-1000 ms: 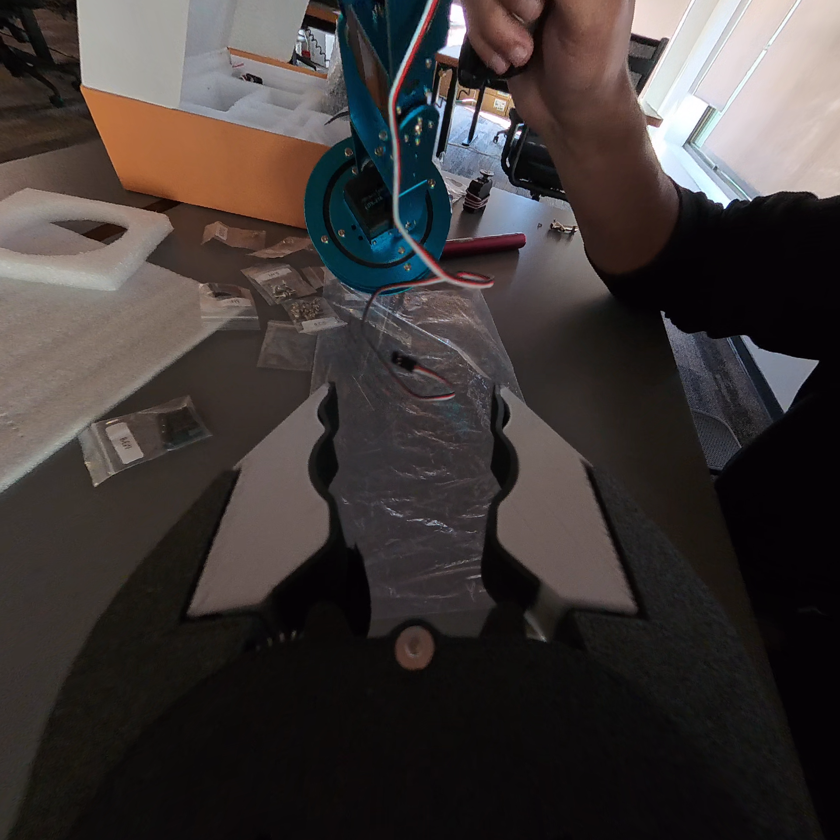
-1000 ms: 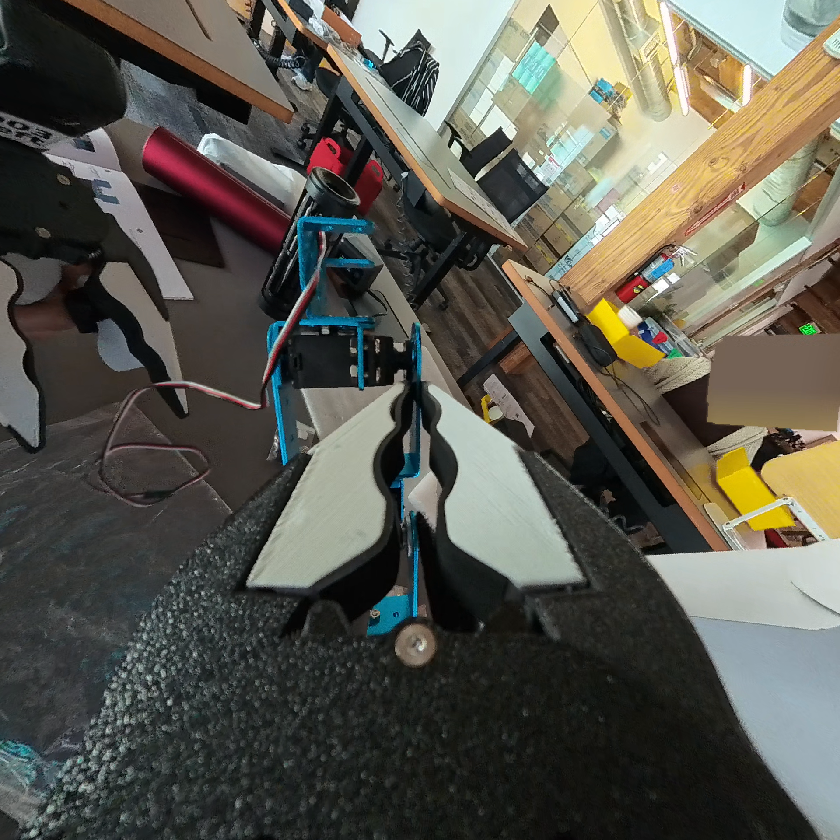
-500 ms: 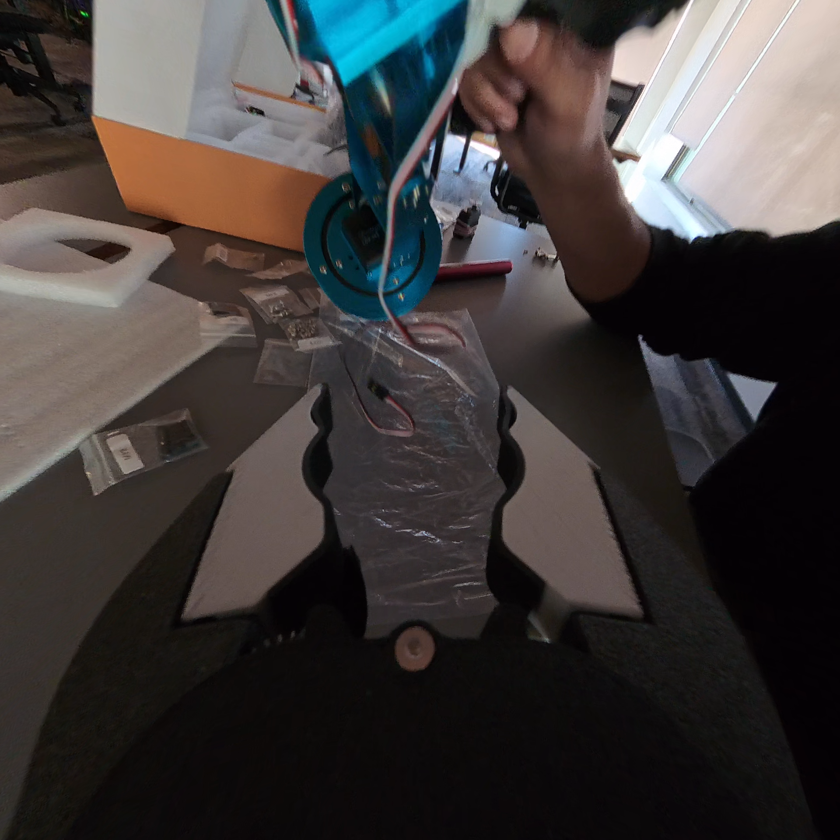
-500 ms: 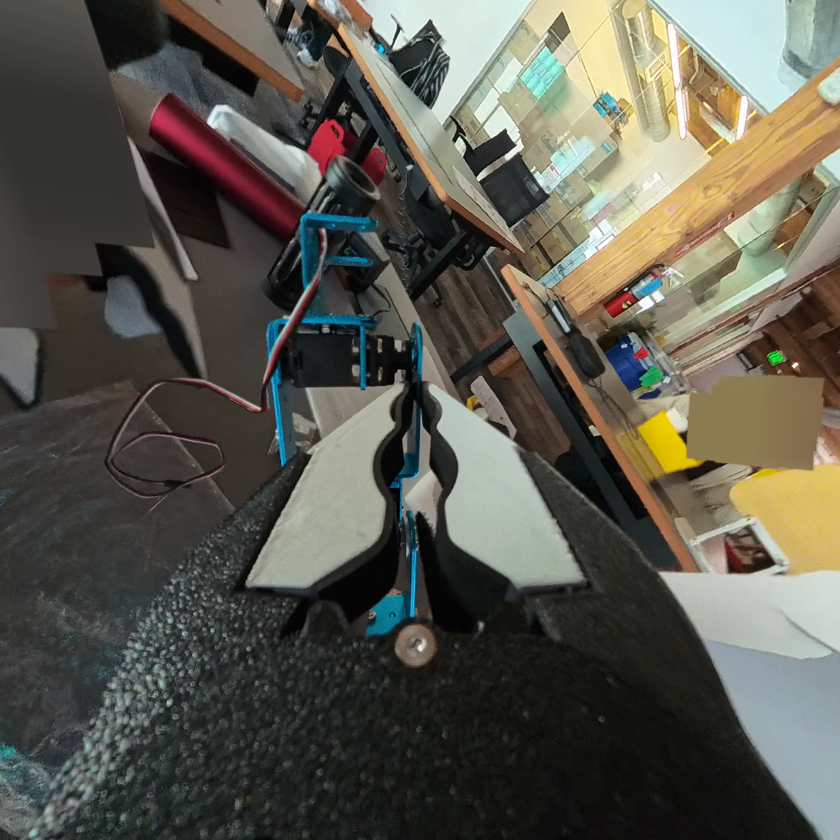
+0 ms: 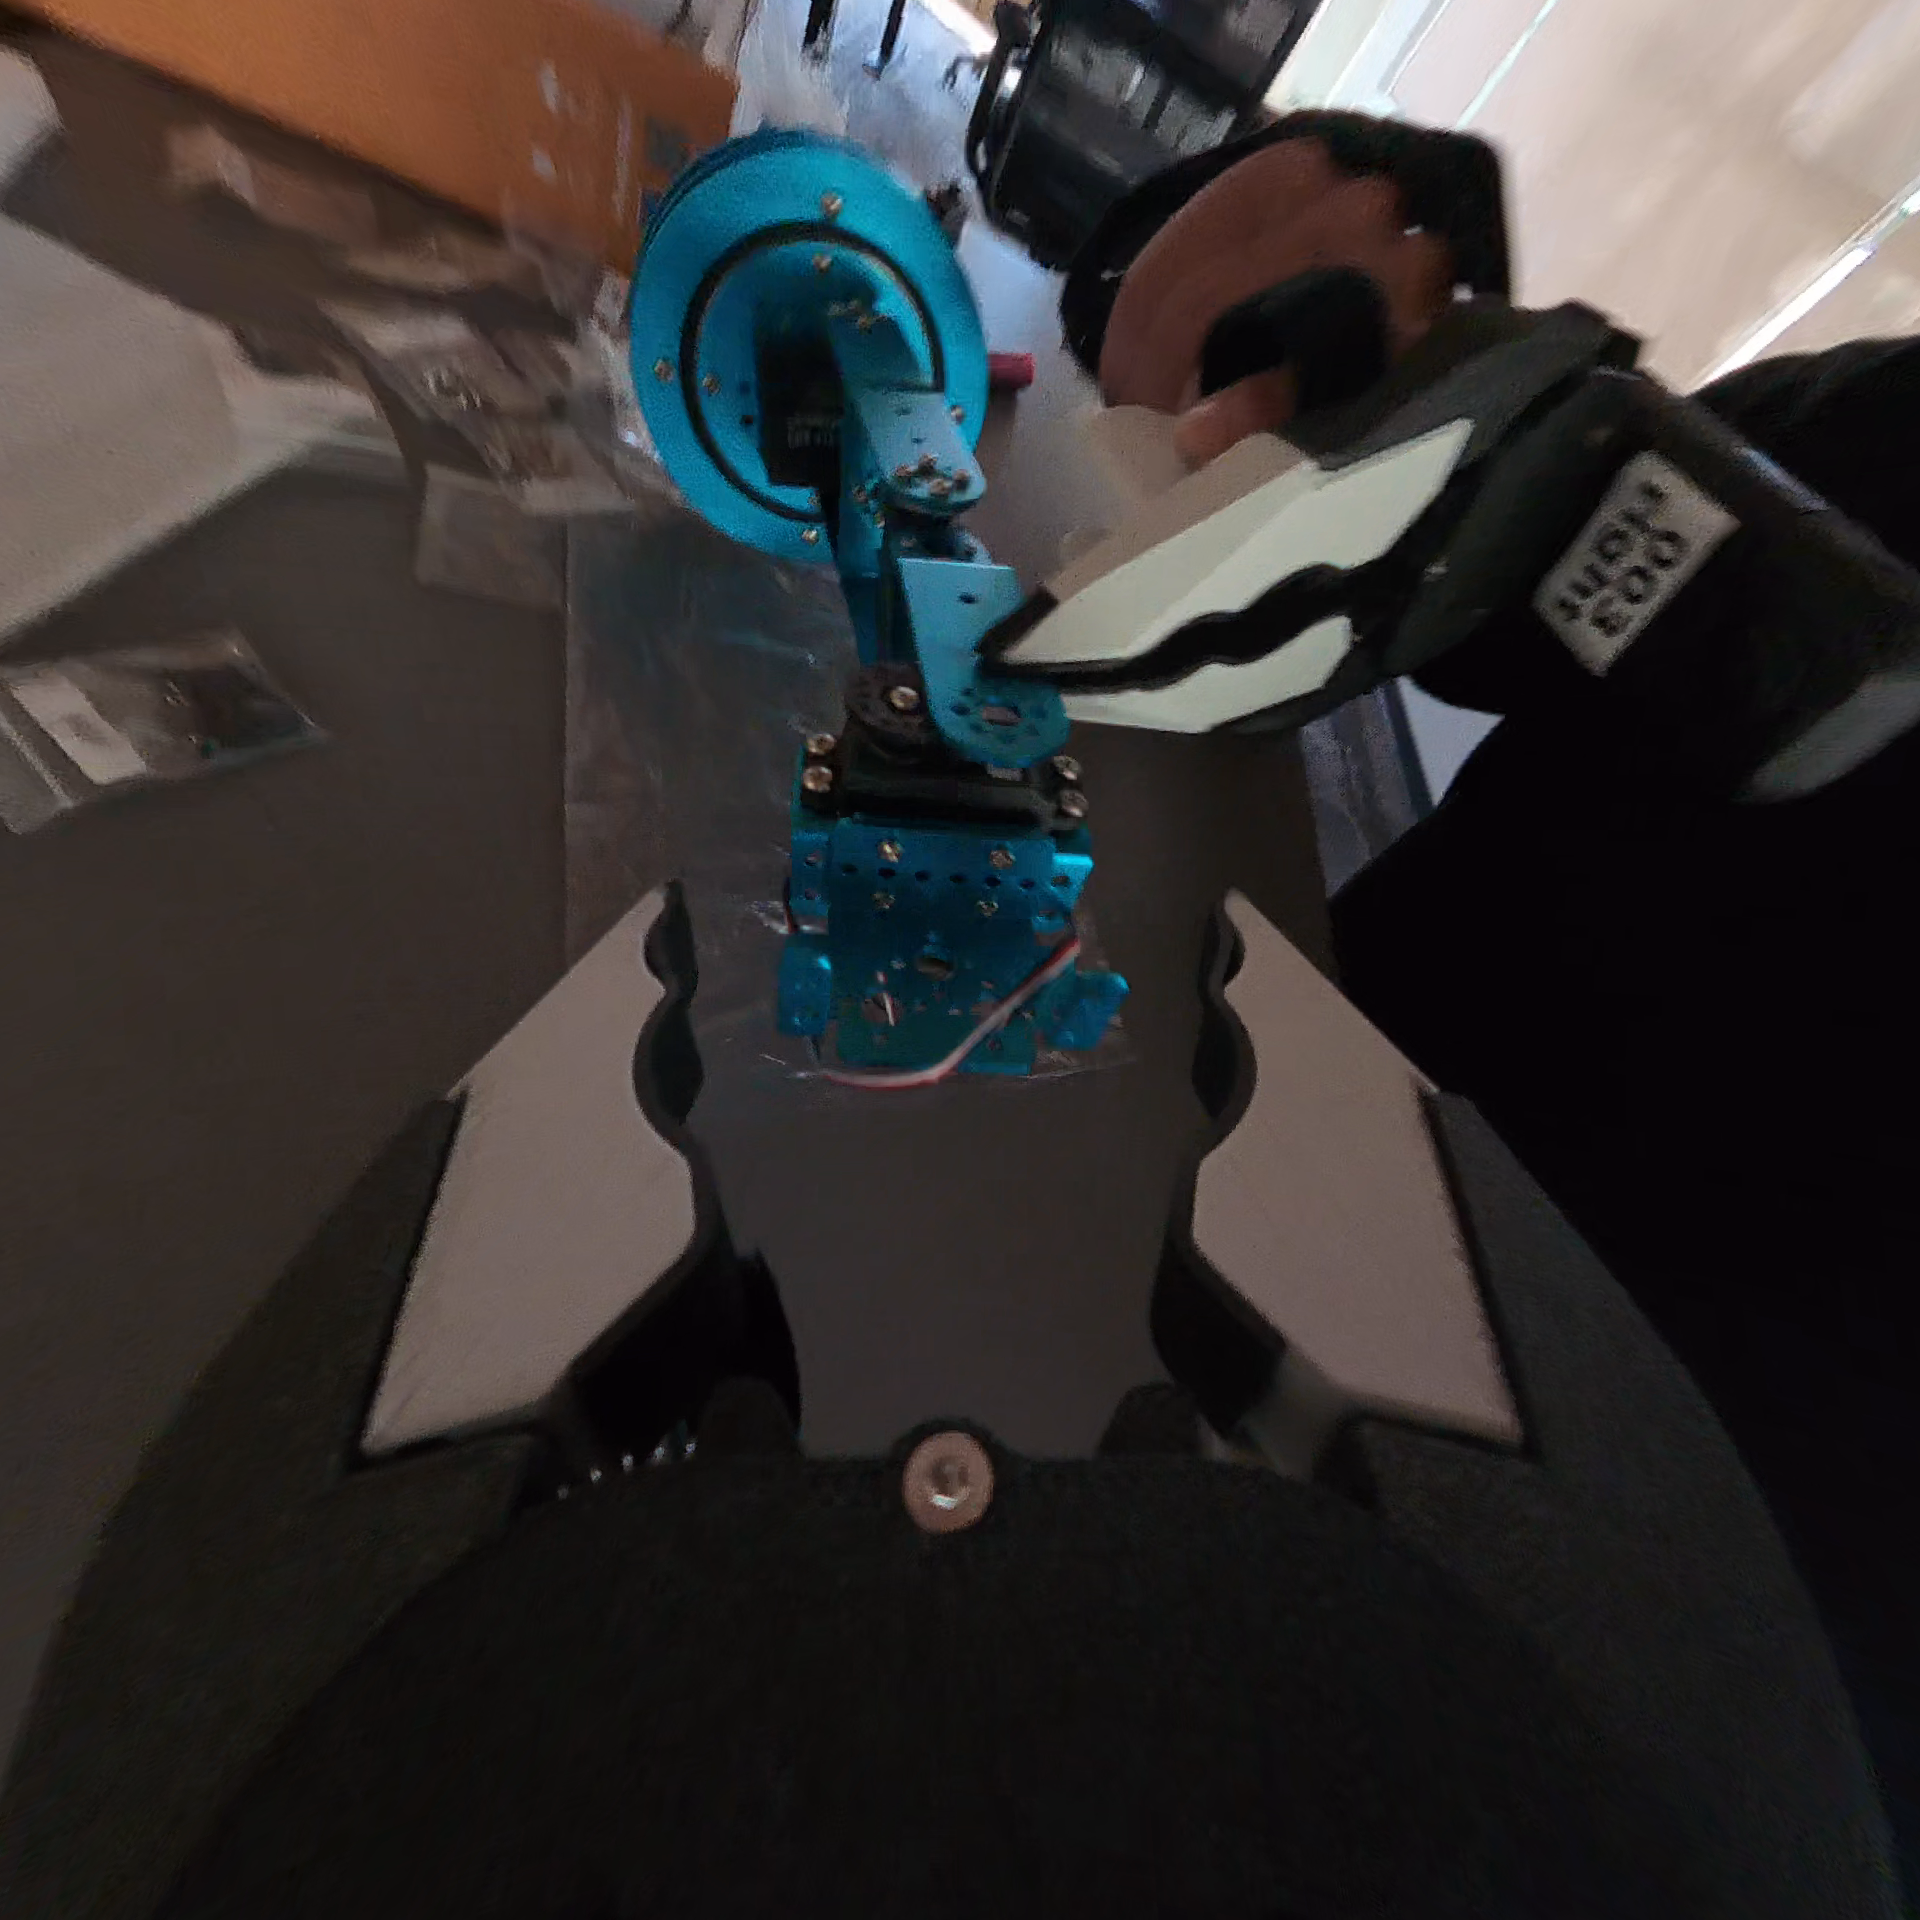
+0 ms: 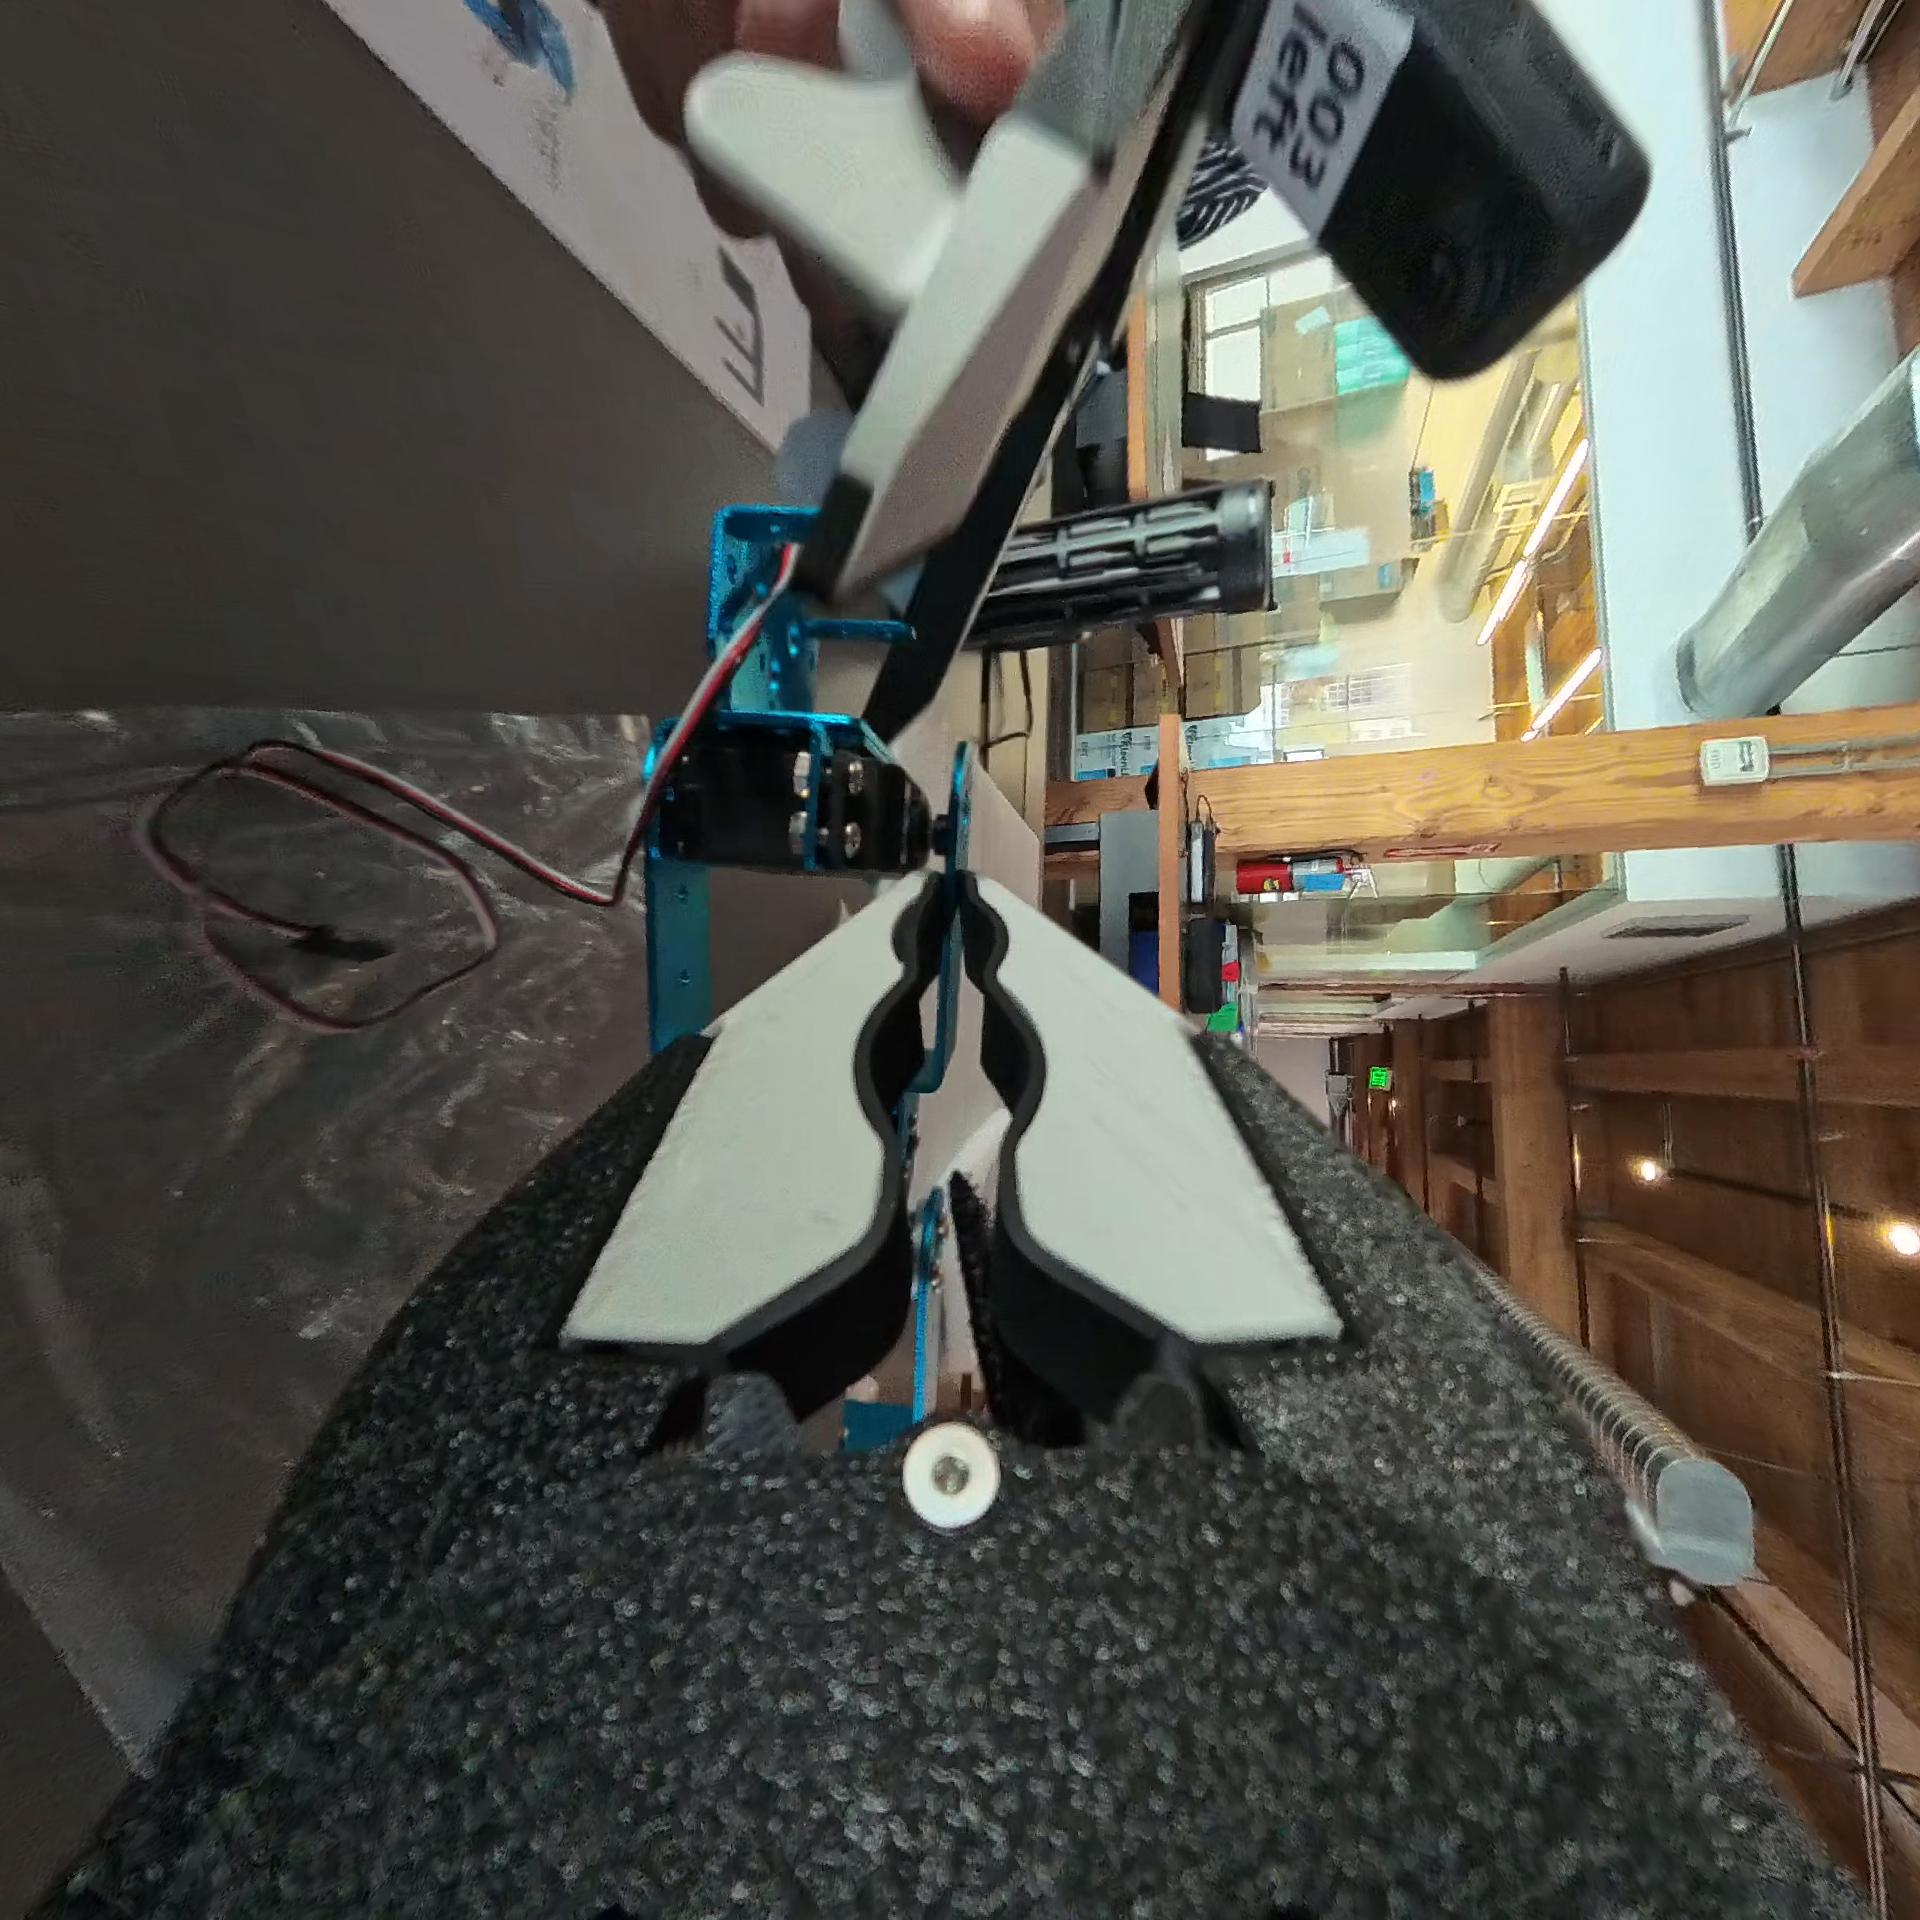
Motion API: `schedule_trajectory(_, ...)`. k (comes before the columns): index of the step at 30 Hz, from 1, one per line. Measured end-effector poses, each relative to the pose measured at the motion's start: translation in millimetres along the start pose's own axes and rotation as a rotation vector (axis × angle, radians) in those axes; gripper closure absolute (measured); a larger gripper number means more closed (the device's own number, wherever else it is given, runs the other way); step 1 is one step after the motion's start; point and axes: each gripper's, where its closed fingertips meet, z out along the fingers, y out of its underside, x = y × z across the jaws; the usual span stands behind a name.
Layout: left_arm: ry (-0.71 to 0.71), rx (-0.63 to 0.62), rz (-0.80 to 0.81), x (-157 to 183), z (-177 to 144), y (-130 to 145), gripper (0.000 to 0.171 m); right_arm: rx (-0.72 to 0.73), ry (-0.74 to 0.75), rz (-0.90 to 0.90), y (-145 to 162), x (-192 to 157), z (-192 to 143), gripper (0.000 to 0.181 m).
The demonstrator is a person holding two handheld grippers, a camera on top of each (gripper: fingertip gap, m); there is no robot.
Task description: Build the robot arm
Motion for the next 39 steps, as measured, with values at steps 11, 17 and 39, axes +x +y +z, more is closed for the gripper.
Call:
schedule_trajectory(11,-0.03,-0.093,0.114,-7.6,34.2,27.0,0.106,0.017,-0.005,-0.05,-3.1,-27.7,3.8,0.181)
schedule_trajectory(17,-0.095,-0.1,0.071,-42.9,9.9,34.2,0.106,0.05,0.025,-0.123,-8.8,-37.8,-5.3,0.181)
schedule_trajectory(39,-0.087,-0.277,0.226,-41.7,15.3,74.1,0.102,0.03,0.083,-0.273,-20.4,-80.0,-28.6,0.179)
